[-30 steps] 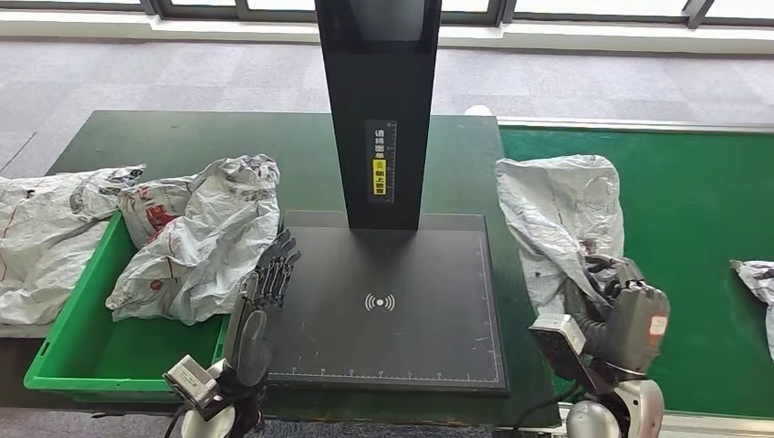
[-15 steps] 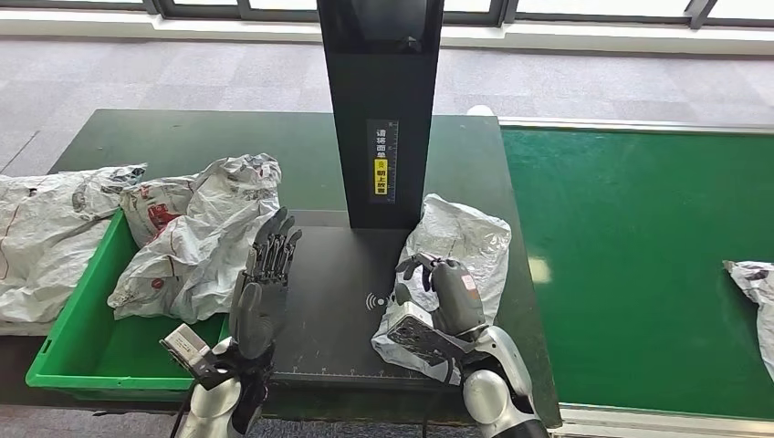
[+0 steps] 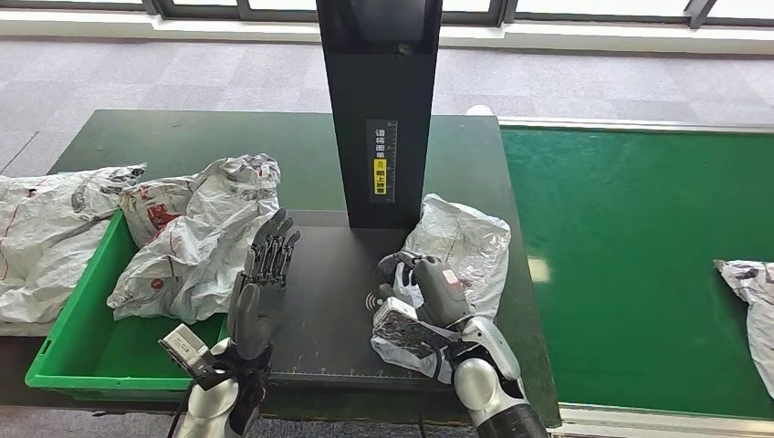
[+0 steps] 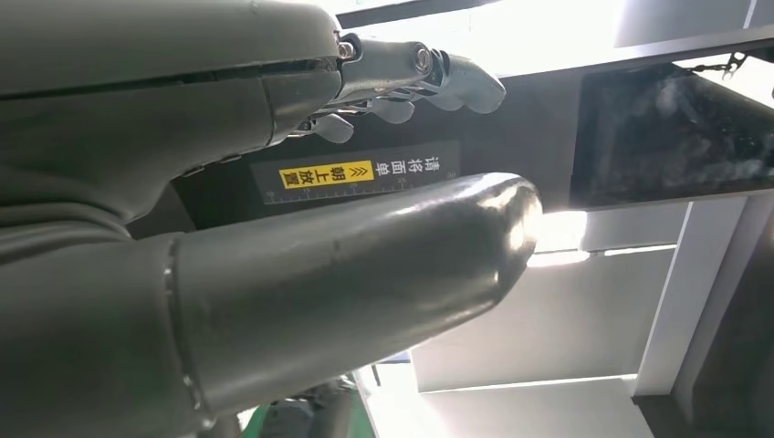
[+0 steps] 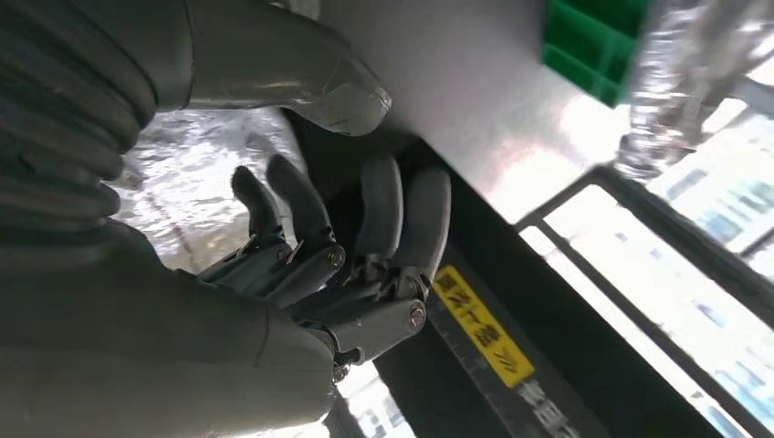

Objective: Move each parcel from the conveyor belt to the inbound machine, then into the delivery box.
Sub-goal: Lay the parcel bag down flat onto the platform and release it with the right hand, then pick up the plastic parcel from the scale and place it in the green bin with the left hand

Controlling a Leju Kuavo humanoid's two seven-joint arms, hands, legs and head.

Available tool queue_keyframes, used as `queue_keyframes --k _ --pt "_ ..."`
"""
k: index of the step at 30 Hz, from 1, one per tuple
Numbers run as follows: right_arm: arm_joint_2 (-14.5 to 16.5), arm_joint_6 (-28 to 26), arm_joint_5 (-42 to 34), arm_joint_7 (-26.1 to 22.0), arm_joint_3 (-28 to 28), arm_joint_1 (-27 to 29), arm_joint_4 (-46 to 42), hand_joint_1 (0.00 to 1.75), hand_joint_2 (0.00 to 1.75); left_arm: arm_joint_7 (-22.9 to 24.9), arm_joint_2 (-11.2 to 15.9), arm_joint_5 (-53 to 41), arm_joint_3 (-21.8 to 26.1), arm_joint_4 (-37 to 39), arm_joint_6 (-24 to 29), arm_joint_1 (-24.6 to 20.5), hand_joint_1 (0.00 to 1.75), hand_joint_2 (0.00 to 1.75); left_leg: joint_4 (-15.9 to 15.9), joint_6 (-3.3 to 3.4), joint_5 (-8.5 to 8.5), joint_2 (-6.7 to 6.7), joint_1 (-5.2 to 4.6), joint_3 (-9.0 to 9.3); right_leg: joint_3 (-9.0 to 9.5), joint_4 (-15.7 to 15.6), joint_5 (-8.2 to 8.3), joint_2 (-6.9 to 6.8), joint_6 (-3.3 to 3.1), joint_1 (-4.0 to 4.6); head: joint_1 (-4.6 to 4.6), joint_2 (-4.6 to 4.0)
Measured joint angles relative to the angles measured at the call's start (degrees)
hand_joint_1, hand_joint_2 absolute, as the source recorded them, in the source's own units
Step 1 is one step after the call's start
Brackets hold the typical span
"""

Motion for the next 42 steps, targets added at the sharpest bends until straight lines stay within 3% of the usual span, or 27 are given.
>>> queue_keyframes --k 5,17,22,26,27,30,31,32,36,39,42 --pt "0.18 -0.95 -8.72 -6.87 -0.02 1.97 -7.24 0.00 1.75 -0.26 0.09 -1.20 0.01 -0.21 2.00 0.00 0.00 0.00 0.00 -0.01 -0.01 0.01 0.00 0.00 -0.03 -0.01 0.00 0.02 0.00 0.00 0.00 0.00" --pt "0.09 -1.53 -9.90 -7.84 -0.02 4.94 -15.76 0.00 1.75 -0.31 0.05 -1.98 0.00 -1.09 4.18 0.04 0.00 0.00 0.00 -0.03 -0.02 0.03 0.00 0.01 -0.05 -0.02 0.00 0.05 0.00 0.00 0.01 0.00" --pt "-0.25 -6.36 -11.46 -11.88 -0.02 8.10 -20.40 0.00 1.75 1.59 -0.82 -3.20 -0.58 -2.62 13.90 0.92 0.00 0.00 0.01 -0.03 -0.03 0.01 0.00 0.00 -0.05 -0.02 -0.01 0.01 0.00 -0.01 -0.01 0.00" --pt "-1.78 -10.83 -13.55 -13.49 0.05 10.90 -26.34 0.00 1.75 4.64 -0.78 -10.55 -2.91 -2.89 20.82 0.95 0.00 0.00 0.01 0.01 -0.09 0.01 -0.03 -0.03 -0.07 -0.06 -0.03 0.02 0.03 -0.03 0.01 0.00" --pt "-2.41 -12.02 -14.05 -13.56 0.22 11.08 -27.35 0.00 1.75 5.79 -0.65 -13.82 -3.91 -2.33 22.00 0.35 0.00 0.44 0.01 0.02 -0.09 -0.01 -0.04 -0.03 -0.07 -0.07 -0.03 0.00 0.03 -0.04 0.01 0.00" --pt "-3.97 -14.44 -14.66 -13.68 1.32 11.12 -29.46 0.00 1.75 10.60 -0.14 -26.30 -7.41 2.25 25.42 -3.37 0.00 0.44 0.01 0.04 -0.07 0.00 -0.06 -0.01 -0.03 -0.09 0.01 -0.02 0.06 -0.06 0.01 0.00" --pt "-4.28 -14.85 -14.52 -13.72 1.67 11.12 -29.89 0.00 1.75 12.07 -0.03 -30.28 -8.35 4.17 26.61 -4.66 0.00 0.00 0.01 0.04 -0.07 0.06 -0.06 0.00 -0.04 -0.09 0.04 0.01 0.06 -0.07 0.01 0.00" --pt "-4.54 -15.15 -14.37 -13.73 1.98 11.14 -30.25 0.00 1.75 13.38 0.02 -34.02 -9.17 6.10 27.91 -5.89 0.00 0.00 0.02 0.04 -0.05 0.12 -0.06 0.02 -0.07 -0.09 0.08 0.06 0.06 -0.07 0.01 0.00" --pt "-5.73 -15.48 -14.16 -13.72 2.75 11.21 -31.76 0.00 1.75 19.37 -0.54 -53.87 -13.77 16.91 33.72 -12.27 0.00 1.75 0.04 0.14 0.10 0.04 -0.07 -0.02 -0.04 -0.08 0.15 -0.01 0.08 -0.07 0.01 0.01" --pt "-6.07 -15.37 -13.92 -13.72 2.93 11.31 -32.50 0.00 1.75 21.83 -1.66 -63.59 -17.45 24.12 34.71 -14.54 0.00 1.75 0.04 0.14 0.10 0.13 -0.07 -0.02 -0.08 -0.07 0.21 0.08 0.06 -0.07 0.01 0.01" --pt "-6.22 -15.37 -13.27 -13.71 2.93 11.81 -33.44 0.00 1.75 22.26 -2.43 -65.70 -19.83 30.74 32.80 -16.79 0.00 1.75 0.04 0.14 0.09 0.17 -0.08 -0.04 -0.11 -0.07 0.23 0.14 0.07 -0.08 0.01 0.00"
